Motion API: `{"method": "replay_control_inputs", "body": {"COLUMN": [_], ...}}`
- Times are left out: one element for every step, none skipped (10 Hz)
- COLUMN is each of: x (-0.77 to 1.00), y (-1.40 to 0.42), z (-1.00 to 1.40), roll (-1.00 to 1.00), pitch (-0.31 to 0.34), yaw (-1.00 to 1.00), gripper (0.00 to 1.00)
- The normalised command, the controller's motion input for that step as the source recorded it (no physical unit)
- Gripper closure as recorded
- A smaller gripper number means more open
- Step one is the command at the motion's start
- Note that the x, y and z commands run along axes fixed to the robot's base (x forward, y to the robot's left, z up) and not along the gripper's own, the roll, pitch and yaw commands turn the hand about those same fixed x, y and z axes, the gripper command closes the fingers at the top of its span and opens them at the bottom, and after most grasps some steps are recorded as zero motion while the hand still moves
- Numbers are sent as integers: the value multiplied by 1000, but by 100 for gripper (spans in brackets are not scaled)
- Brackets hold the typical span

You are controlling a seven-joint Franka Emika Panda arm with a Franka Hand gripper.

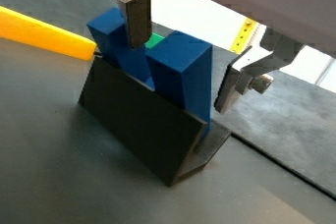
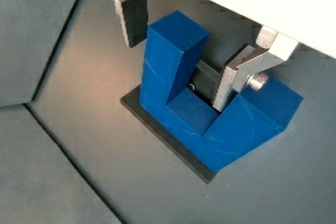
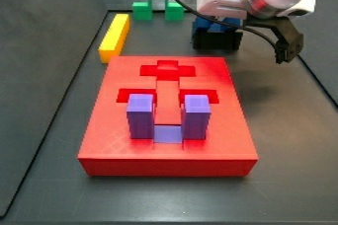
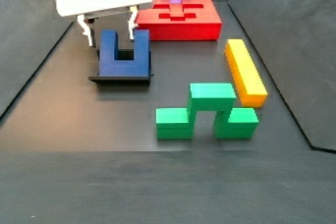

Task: Pick up the blue object. Move up. Place the blue object on the fixture. Regrasp the blue object. Move to above the board. Insert the blue object.
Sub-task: Regrasp the blue object.

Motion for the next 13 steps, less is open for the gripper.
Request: {"method": "replay_control_inputs", "body": {"x": [746,671,457,29,0,0,0,0,0,0,0,0,0], "y": [0,-3,-51,0,0,-89,-231,0,0,0,0,0,0], "z": [-134,-111,-63,0,-37,-31,0,0,0,0,0,0,0], "roll": [26,60,94,0,-26,0,243,0,0,0,0,0,0], "pitch": [226,231,157,80,0,0,0,0,0,0,0,0,0], "yaw": [263,234,160,0,0,0,0,0,0,0,0,0,0], "gripper": [0,0,0,0,0,0,0,100,100,100,100,100,100]}}
